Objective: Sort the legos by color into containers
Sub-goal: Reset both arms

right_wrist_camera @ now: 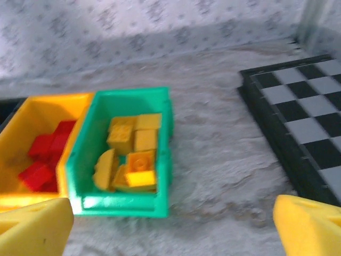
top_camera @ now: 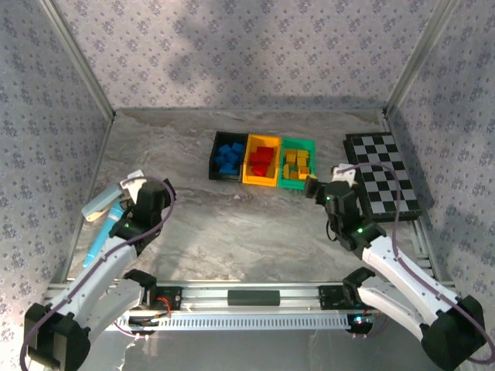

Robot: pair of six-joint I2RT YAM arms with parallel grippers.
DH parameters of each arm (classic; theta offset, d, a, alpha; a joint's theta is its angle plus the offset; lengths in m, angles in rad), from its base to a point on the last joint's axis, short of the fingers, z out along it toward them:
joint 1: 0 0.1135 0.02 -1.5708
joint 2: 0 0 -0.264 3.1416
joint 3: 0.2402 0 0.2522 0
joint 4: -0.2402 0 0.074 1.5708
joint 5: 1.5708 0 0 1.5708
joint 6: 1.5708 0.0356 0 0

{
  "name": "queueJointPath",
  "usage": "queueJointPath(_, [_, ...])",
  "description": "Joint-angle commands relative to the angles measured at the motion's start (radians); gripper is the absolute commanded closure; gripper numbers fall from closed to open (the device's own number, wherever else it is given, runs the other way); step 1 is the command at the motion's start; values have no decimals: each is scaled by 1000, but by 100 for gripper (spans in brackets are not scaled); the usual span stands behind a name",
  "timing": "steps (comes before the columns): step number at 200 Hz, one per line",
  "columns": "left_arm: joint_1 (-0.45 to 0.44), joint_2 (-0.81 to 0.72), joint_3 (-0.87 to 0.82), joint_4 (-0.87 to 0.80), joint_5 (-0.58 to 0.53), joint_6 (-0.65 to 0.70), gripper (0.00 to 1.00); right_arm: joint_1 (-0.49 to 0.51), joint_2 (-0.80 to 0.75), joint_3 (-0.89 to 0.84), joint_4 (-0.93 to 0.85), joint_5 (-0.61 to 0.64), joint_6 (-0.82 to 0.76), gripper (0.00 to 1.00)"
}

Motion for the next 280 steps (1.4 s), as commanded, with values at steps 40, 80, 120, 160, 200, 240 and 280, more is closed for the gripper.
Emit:
queueJointPath(40, [137,-12,-137,262,-93,51,0,-251,38,-118,152,50,-71,0])
queueJointPath(80, [259,38,-132,341,-21,144,0,-345,84,-180,331,-185,-236,0])
queueJointPath(120, [333,155,-103,431,139,260,0,-430,188,-194,434,-244,-274,0])
queueJointPath(160, [343,305,-104,563,157,319,0,-478,295,-249,628,-372,-340,0])
queueJointPath(200, [348,507,-104,828,142,382,0,-482,411,-264,778,-387,-352,0])
queueJointPath(240, [350,640,-165,1129,305,509,0,-482,461,-245,809,-438,-381,0])
queueJointPath(280, [361,713,-97,1054,489,560,0,-484,475,-228,803,-513,-420,0])
